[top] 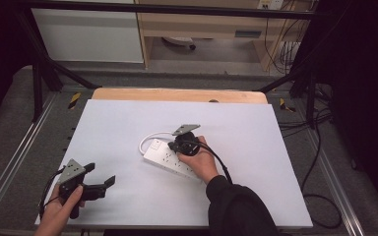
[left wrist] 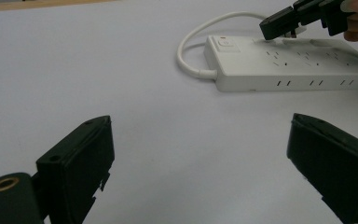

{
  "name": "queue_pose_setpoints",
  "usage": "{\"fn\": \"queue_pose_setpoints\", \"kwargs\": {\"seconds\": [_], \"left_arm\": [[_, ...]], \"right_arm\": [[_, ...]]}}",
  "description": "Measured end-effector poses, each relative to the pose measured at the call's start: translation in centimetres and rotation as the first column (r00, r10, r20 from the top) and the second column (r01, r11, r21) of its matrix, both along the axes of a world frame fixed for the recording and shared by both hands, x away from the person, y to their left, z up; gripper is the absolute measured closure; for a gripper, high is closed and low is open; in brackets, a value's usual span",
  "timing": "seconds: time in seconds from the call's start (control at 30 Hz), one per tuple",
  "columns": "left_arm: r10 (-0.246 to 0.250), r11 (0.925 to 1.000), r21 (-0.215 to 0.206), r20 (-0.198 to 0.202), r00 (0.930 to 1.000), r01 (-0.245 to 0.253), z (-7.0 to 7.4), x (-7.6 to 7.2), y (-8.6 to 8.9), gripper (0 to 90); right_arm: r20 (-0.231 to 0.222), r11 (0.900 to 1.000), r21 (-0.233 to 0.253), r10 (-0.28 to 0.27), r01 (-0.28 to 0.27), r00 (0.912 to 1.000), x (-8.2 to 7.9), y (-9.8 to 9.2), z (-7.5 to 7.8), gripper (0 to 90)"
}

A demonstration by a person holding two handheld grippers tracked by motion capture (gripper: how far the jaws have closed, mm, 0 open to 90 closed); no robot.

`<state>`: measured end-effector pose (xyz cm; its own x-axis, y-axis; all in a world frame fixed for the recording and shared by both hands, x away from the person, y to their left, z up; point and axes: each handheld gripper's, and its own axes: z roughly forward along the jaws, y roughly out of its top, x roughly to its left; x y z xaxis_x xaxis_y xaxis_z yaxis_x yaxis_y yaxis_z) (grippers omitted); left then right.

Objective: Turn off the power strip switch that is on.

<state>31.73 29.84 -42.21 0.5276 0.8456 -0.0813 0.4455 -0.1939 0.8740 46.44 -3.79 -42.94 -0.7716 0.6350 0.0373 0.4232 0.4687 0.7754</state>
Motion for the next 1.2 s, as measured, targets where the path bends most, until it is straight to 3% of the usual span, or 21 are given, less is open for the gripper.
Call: {"fn": "queue_pose_setpoints", "kwargs": {"seconds": [0.57, 1.2], "left_arm": [[-0.001, 1.0, 0.0, -0.001, 1.0, 0.001, -0.01, -0.01, 0.0, 7.4], [0.0, 1.0, 0.002, 0.0, 1.0, 0.0, -0.02, -0.02, -0.02, 7.4]], "right_arm": [[-0.02, 1.0, -0.017, -0.012, 0.011, 0.9997, -0.08, -0.46, -0.12, 90.0], [-0.022, 1.0, -0.002, -0.013, 0.013, 0.9997, -0.1, -0.77, -0.24, 90.0]]}}
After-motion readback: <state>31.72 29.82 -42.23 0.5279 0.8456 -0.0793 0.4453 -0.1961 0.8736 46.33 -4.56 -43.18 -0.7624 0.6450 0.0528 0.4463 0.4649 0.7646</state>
